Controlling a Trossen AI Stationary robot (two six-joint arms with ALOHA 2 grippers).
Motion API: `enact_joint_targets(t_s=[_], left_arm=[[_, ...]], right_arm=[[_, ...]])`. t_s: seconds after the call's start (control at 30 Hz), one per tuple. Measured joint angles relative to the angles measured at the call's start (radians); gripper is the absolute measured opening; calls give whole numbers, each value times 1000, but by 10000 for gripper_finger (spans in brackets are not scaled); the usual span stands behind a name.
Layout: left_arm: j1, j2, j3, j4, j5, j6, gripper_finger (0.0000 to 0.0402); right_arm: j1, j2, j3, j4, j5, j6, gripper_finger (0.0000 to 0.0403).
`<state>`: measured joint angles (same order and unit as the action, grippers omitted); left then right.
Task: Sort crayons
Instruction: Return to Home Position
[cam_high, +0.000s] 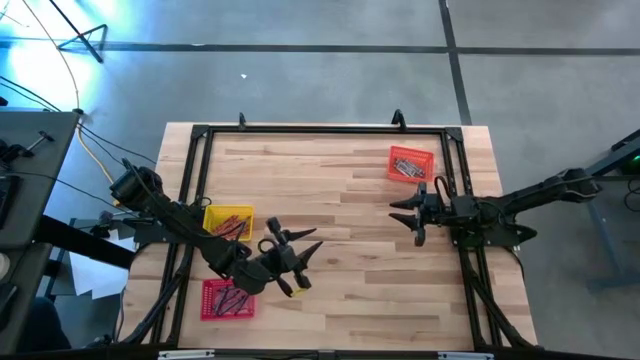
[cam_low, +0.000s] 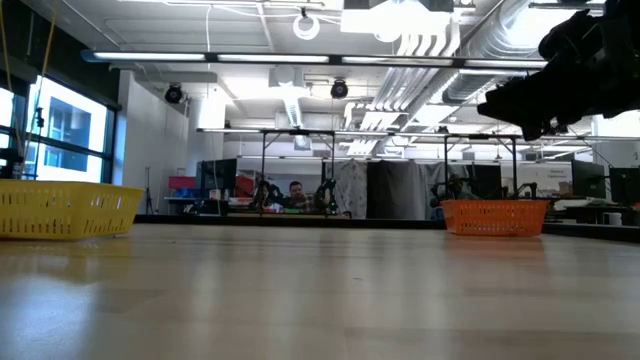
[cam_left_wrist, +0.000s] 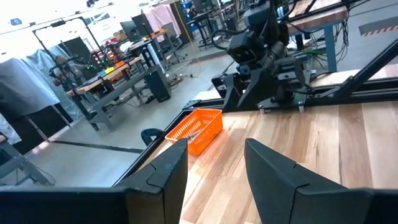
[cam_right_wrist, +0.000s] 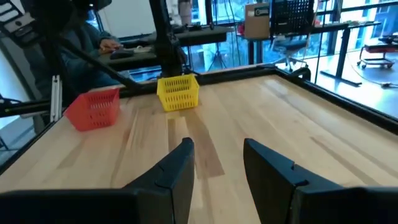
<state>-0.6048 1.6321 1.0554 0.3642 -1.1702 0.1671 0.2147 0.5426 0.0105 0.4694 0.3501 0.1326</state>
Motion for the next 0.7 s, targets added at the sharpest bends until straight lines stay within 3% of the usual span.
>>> enact_joint_targets(t_s=[0.53, 0.7], left_arm=[[10, 0, 0, -1, 8, 1, 145], [10, 0, 0, -8, 8, -43, 145]], right_arm=[[4, -1, 0, -145, 2, 43, 134], [3, -77, 0, -232, -4, 43, 134]])
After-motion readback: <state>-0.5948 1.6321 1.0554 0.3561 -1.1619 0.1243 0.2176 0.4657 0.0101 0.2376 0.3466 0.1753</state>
